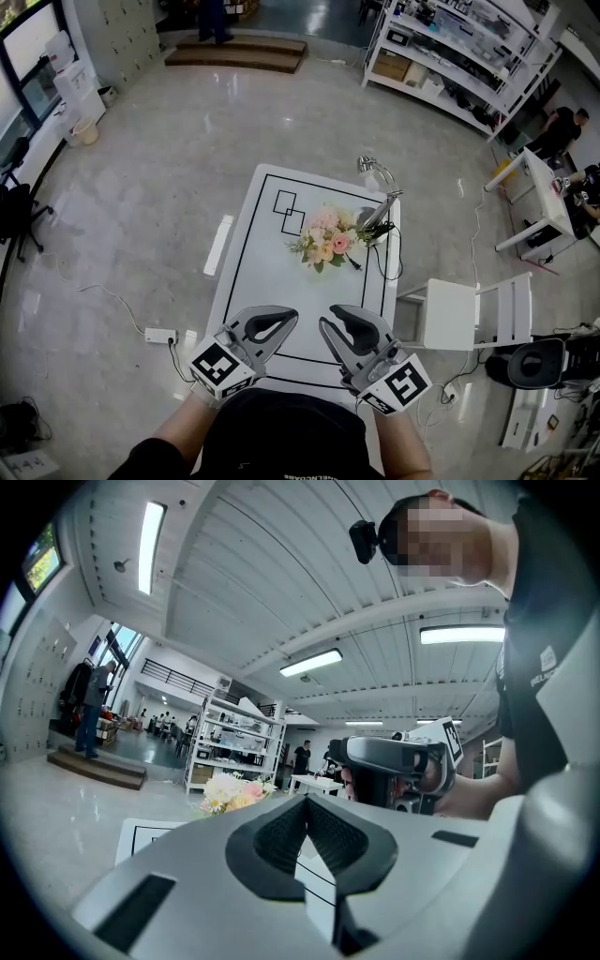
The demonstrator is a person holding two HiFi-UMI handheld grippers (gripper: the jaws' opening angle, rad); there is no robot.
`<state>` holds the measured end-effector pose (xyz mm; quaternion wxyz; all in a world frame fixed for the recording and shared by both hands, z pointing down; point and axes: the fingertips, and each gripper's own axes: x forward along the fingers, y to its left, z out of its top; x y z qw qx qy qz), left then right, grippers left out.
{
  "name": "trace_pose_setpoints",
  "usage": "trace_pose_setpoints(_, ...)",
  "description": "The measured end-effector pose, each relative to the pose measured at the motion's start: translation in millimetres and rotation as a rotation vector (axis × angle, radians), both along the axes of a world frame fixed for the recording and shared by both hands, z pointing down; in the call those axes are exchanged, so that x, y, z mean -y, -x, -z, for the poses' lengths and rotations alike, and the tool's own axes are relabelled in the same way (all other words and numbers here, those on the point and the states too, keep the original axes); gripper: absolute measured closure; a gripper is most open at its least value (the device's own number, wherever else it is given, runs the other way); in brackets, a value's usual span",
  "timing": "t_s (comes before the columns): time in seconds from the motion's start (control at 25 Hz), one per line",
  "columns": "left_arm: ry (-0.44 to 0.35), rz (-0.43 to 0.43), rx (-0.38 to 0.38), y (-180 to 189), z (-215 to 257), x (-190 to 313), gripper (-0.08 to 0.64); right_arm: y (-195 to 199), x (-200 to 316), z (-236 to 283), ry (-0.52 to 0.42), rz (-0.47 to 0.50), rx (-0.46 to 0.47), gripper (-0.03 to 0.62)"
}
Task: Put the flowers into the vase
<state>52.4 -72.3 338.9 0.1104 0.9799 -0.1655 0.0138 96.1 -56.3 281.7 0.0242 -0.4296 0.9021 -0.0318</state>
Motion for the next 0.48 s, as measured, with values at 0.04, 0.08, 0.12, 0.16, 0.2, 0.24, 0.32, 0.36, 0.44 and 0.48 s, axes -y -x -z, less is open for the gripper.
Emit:
trace_pose_setpoints(0.04, -0.001, -0.001, -0.002, -0.1, 0.8, -0.1, 0.554, 0.6, -0.2, 0.0, -0.001, 0.002, -0.001, 0.495)
trace_pose_setpoints(0.08, -0.001, -0.001, -0.004, -0.1, 1.6, -0.1, 0.554, 1.1, -0.5, 0.2, -0.001, 0.003, -0.001, 0.495)
trace_pose_setpoints(0.12, -0.001, -0.001, -0.004, -0.1, 2.1, 0.0, 0.554, 1.4, -0.7, 0.2, 0.000, 0.003, 0.000, 0.495)
trace_pose_setpoints(0.16, -0.001, 0.000, -0.002, 0.0, 2.3, -0.1, 0.554, 1.6, -0.9, 0.1, 0.001, 0.004, 0.000, 0.495)
trace_pose_setpoints(0.2, 0.000, 0.001, 0.001, 0.0, 1.9, -0.3, 0.554, 1.5, -1.2, -0.4, 0.002, 0.003, 0.000, 0.495)
trace_pose_setpoints(0.24, 0.001, 0.001, 0.003, -0.1, 1.1, -0.9, 0.554, 1.1, -1.6, -1.1, 0.004, 0.003, -0.001, 0.495)
trace_pose_setpoints(0.32, 0.003, 0.001, 0.005, -0.8, -0.4, -2.4, 0.554, -0.2, -2.5, -2.7, 0.007, 0.001, -0.001, 0.495)
trace_pose_setpoints(0.36, 0.003, 0.001, 0.005, -1.2, -1.0, -3.2, 0.554, -0.9, -2.8, -3.2, 0.008, 0.000, 0.000, 0.495)
trace_pose_setpoints(0.44, 0.004, 0.000, 0.006, -1.9, -1.9, -4.3, 0.554, -2.2, -3.1, -3.7, 0.009, -0.001, 0.002, 0.495)
trace_pose_setpoints(0.48, 0.004, -0.001, 0.007, -2.3, -2.2, -4.8, 0.554, -2.8, -3.2, -3.9, 0.010, -0.002, 0.003, 0.495)
